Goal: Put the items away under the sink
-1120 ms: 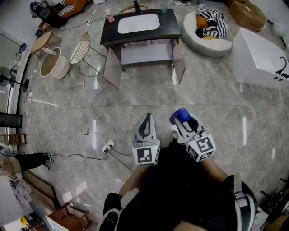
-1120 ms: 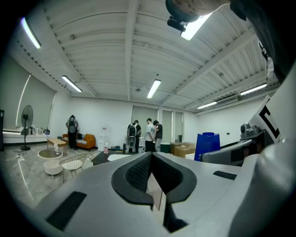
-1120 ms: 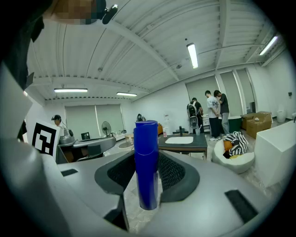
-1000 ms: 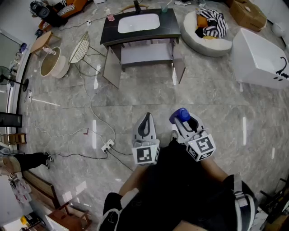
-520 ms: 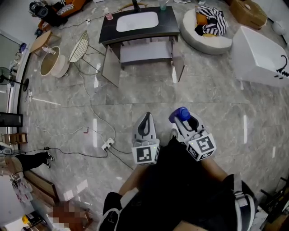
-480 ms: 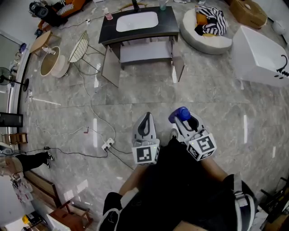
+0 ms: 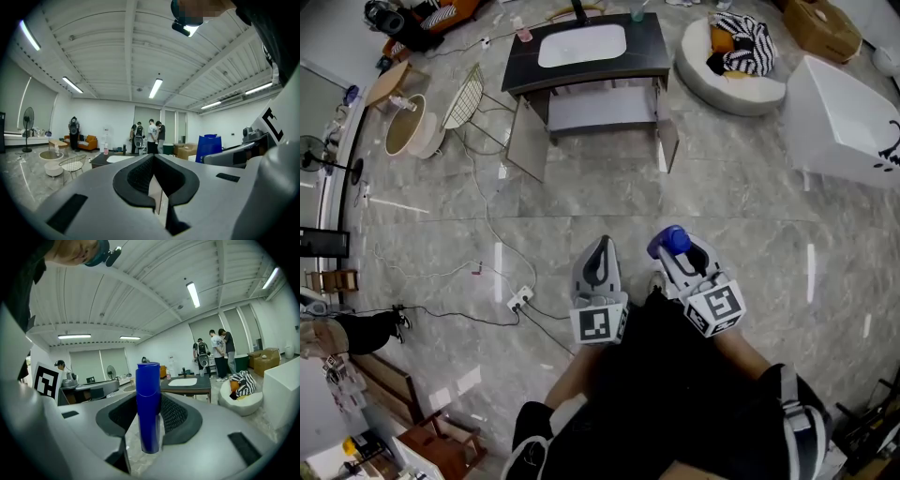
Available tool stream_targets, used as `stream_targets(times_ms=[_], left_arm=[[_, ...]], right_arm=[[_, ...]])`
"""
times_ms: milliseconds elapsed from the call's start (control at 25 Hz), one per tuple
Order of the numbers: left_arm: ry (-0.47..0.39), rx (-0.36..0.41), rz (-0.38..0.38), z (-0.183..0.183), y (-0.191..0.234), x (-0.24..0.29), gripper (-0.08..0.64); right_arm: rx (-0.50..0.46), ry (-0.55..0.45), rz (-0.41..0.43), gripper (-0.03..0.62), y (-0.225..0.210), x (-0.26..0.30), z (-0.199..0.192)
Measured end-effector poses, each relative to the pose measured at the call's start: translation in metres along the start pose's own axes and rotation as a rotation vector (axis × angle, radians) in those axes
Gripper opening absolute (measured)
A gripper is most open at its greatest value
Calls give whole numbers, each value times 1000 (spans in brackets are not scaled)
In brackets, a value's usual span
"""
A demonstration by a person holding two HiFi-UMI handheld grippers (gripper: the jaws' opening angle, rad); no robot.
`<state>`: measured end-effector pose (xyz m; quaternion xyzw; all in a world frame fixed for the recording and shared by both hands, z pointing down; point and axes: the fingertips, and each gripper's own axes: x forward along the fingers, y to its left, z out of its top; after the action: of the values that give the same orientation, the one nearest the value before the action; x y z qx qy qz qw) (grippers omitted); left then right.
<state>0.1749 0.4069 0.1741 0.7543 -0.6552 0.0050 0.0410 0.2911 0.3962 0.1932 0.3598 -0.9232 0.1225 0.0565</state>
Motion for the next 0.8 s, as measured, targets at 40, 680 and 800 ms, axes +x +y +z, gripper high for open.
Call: stream_targets(times_ms=[40,680,800], left_arm=[[-10,-11,10,4,-3,3,15],[35,-29,98,-24,92,81,15],[27,-42,102,-21,140,111,15]], right_arm=[[-3,-2,9,149,-5,1,1],[-37,31,30,149,-39,128,7],[-43,34,16,149,-39,178,17]])
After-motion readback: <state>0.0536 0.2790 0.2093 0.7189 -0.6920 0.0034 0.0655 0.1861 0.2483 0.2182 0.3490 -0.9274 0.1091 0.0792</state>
